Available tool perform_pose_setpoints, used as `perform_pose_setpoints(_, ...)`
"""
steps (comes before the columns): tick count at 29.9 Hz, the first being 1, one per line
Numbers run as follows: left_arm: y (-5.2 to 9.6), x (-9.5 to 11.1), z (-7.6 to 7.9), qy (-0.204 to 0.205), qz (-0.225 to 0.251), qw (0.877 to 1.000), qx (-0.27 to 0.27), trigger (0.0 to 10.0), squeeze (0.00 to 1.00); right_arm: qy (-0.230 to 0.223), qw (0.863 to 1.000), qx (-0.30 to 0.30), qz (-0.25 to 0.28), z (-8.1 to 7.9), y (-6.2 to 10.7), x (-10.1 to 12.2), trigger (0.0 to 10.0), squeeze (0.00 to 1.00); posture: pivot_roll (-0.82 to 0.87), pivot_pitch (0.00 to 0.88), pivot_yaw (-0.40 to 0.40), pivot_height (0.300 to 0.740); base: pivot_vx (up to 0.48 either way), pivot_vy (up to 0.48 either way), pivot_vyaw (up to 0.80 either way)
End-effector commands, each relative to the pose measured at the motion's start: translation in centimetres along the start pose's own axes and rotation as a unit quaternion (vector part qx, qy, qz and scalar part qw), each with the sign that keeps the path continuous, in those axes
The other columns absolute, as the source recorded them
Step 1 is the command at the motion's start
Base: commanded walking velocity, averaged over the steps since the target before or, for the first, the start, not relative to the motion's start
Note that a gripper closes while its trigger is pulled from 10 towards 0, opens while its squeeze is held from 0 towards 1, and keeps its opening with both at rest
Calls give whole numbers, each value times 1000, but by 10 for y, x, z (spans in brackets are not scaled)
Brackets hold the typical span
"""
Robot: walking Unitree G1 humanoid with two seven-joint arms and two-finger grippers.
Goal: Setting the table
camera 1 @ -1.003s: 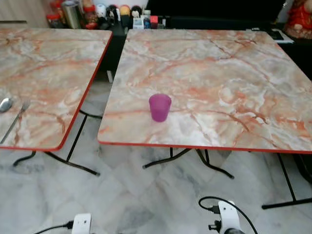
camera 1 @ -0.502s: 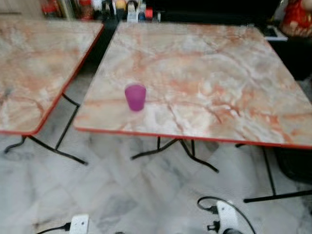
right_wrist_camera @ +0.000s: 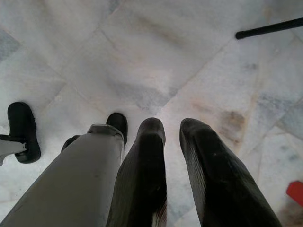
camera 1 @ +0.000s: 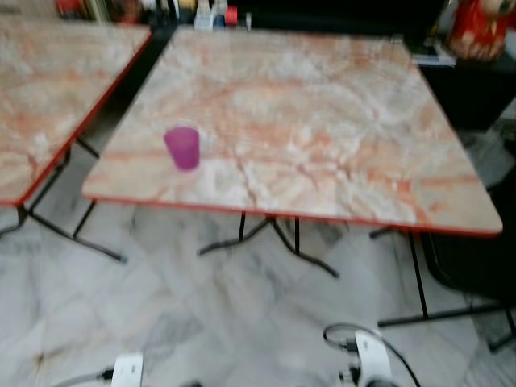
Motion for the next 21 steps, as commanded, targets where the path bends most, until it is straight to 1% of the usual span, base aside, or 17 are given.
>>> perform_pose_setpoints(1, 2, -16, 5, 4, -27, 1000, -4, 10000, 0, 2, 1000, -5, -9, 5, 1, -7, 10000, 0, 6, 157, -58, 736, 0, 0, 0)
perform_pose_setpoints(8, 2, -16, 4, 4, -27, 1000, 0, 10000, 0, 0, 1000, -6, -8, 6, 1, -7, 10000, 0, 10, 154, -66, 736, 0, 0, 0)
perform_pose_setpoints(12, 2, -14, 3, -2, -18, 1000, 9, 10000, 0, 1, 1000, -5, -8, 6, 1, -6, 10000, 0, 9, 155, -68, 736, 0, 0, 0)
perform_pose_setpoints(15, 3, -7, -1, 2, 15, 999, 36, 10000, 0, 0, 1000, -4, -6, 6, 1, -6, 10000, 0, 15, 157, -71, 736, 0, 0, 0)
perform_pose_setpoints(16, 3, -7, -1, 2, 15, 999, 36, 10000, 0, 0, 1000, -4, -6, 6, 1, -6, 10000, 0, 15, 157, -71, 736, 0, 0, 0)
perform_pose_setpoints(19, 5, 1, -6, 7, 55, 996, 69, 10000, 0, 3, 1000, -3, -7, 6, 1, -6, 10000, 0, 15, 157, -71, 736, 0, 0, 0)
perform_pose_setpoints(21, 5, 1, -7, 6, 59, 996, 74, 10000, 0, 3, 1000, -3, -7, 6, 1, -6, 10000, 0, 21, 158, -71, 736, 0, 0, 0)
Point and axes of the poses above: a point about 5 cm out from each wrist's last joint towards the gripper, its own y axis pointing back from the gripper into the wrist, its own x axis along the axis of the wrist's last joint, z = x × y, the point moved 3 cm from there along -y, pointing out of the wrist towards the gripper, and after that the axes turned 4 degrees about y, right-handed, at the moved point
